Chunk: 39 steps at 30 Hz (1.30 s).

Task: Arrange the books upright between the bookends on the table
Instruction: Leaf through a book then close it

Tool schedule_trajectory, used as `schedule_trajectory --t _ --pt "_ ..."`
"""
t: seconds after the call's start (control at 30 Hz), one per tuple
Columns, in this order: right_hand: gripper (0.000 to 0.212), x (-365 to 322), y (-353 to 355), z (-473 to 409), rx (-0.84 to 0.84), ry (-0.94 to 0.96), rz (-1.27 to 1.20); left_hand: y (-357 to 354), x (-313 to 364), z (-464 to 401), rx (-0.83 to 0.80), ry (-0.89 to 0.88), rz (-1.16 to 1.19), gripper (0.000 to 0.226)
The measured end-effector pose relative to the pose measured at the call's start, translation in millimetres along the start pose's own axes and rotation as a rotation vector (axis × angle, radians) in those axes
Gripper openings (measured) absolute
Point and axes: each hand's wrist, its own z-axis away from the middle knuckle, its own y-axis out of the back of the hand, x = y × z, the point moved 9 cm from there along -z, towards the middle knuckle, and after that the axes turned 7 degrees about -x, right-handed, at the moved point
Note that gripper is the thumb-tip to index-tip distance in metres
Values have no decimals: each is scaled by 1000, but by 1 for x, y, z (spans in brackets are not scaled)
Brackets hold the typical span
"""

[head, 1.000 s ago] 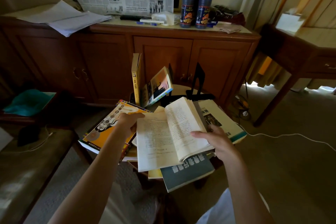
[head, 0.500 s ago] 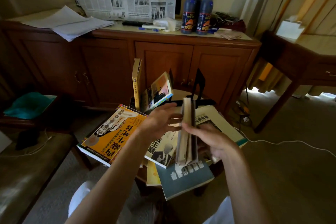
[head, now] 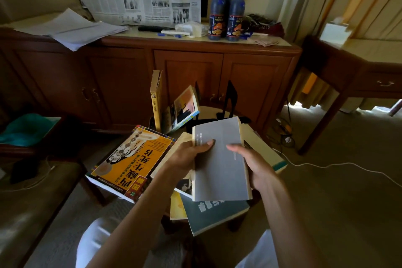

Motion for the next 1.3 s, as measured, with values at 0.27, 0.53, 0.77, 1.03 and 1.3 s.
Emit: schedule_trajectory --t 0.27,0.53,0.77,1.03,1.3 --pt "53 14 -24 -3 -83 40 -290 -11 -1 15 -180 30 363 49" --pt "35 -4 -27 4 -80 68 -94 -4 -6 15 -256 57 336 81" --pt "54 -16 -47 -6 -166 54 -300 -14 3 15 -241 21 473 74" --pt "49 -13 -33 -6 -197 31 -67 30 26 20 -1 -56 428 60" --pt "42 -15 -24 -3 -147 58 -244 8 22 28 -90 -122 185 53"
